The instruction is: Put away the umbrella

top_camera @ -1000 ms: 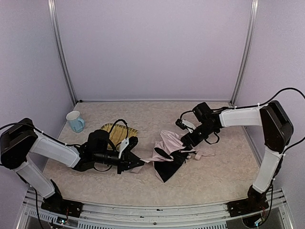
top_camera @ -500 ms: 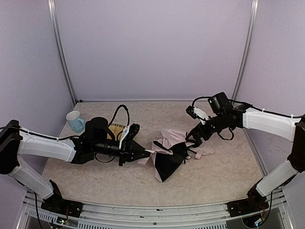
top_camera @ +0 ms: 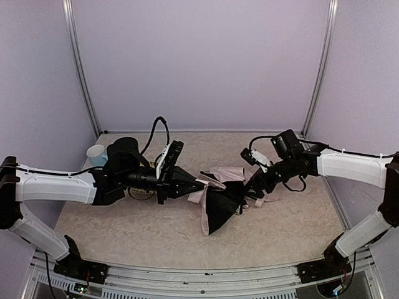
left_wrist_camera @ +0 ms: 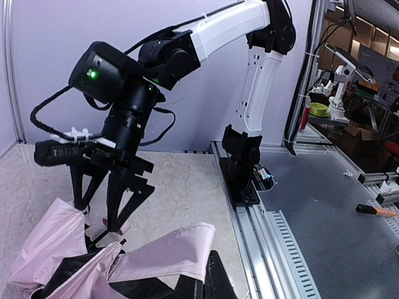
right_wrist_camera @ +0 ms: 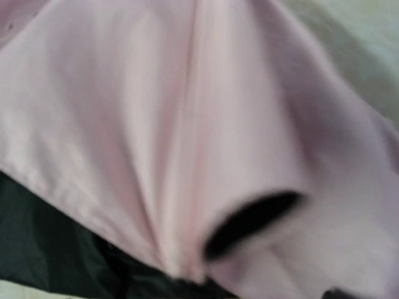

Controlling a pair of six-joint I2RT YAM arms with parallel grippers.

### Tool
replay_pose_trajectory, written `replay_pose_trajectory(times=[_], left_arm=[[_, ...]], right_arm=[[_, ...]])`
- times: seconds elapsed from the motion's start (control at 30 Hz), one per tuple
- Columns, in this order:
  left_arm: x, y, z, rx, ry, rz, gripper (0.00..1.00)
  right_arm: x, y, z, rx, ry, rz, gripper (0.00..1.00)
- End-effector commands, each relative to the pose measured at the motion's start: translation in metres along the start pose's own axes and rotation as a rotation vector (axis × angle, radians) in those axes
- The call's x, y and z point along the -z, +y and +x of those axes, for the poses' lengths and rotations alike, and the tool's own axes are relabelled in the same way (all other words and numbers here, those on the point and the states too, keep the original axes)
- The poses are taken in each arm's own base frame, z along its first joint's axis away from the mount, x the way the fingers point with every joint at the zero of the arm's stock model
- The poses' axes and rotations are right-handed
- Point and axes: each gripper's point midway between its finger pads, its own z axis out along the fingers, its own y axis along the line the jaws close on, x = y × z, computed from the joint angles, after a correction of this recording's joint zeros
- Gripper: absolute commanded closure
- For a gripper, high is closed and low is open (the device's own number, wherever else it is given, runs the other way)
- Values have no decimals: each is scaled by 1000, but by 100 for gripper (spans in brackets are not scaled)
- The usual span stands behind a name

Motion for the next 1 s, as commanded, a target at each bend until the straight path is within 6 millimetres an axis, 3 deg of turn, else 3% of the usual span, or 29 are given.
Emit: replay_pose_trajectory(times=[0.0, 0.13, 0.33, 0.43, 0.53, 0.6, 0.7, 0.83, 0.97], left_arm=[[-4, -6, -38, -19, -84, 40, 100], [-3, -3, -46, -35, -98, 28, 100], [4, -2, -48, -42, -100, 5, 100], [5, -3, -50, -48, -90, 10, 100], [8, -4, -54, -50, -75, 15, 100], [11, -7, -58, -56, -68, 12, 100], [18, -15, -69, -79, -75, 9, 100], [35, -19, -88, -125, -69, -46, 100], [62, -30, -115, -189, -123, -81, 100]], right_arm=[[-25, 5, 9, 84, 37, -3, 15], [-48, -10, 19, 101, 118, 29, 15], [-80, -24, 61, 89, 252, 66, 18], [-92, -36, 77, 63, 311, 109, 31], [-98, -44, 86, 57, 342, 144, 56], [-97, -48, 86, 63, 346, 159, 71], [-95, -49, 78, 62, 318, 146, 85], [-89, -55, 64, 51, 273, 142, 95], [-83, -69, 65, 34, 280, 191, 99]])
